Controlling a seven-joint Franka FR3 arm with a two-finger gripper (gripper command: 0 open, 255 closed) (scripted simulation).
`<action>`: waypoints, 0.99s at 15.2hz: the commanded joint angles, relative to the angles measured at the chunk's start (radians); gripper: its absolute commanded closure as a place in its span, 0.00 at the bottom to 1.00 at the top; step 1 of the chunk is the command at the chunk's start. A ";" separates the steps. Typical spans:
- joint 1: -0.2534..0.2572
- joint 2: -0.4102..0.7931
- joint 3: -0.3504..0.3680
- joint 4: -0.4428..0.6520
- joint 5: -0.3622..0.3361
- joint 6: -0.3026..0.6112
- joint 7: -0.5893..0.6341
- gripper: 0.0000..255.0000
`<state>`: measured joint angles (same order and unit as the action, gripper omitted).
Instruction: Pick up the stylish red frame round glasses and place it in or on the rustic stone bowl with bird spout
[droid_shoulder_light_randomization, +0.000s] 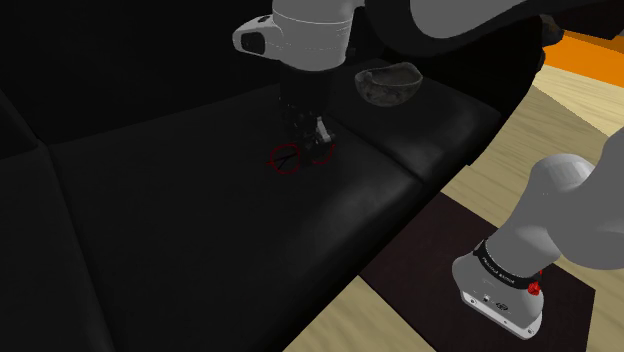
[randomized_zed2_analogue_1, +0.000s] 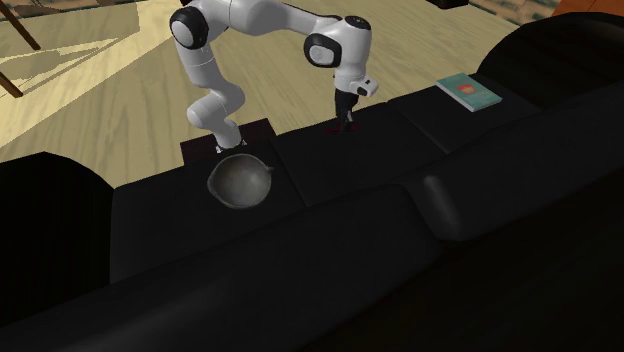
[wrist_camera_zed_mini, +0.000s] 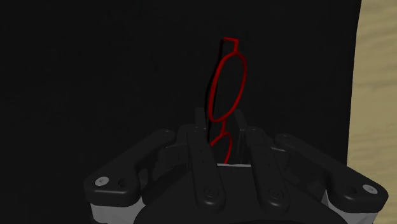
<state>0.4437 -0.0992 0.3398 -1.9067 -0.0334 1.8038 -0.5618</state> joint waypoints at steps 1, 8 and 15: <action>0.000 -0.001 0.001 0.024 0.000 -0.025 0.000 1.00; 0.000 0.004 0.000 0.124 -0.001 -0.120 -0.003 1.00; 0.000 0.022 0.002 0.237 -0.006 -0.217 -0.004 1.00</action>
<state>0.4440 -0.0801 0.3418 -1.6851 -0.0389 1.6004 -0.5655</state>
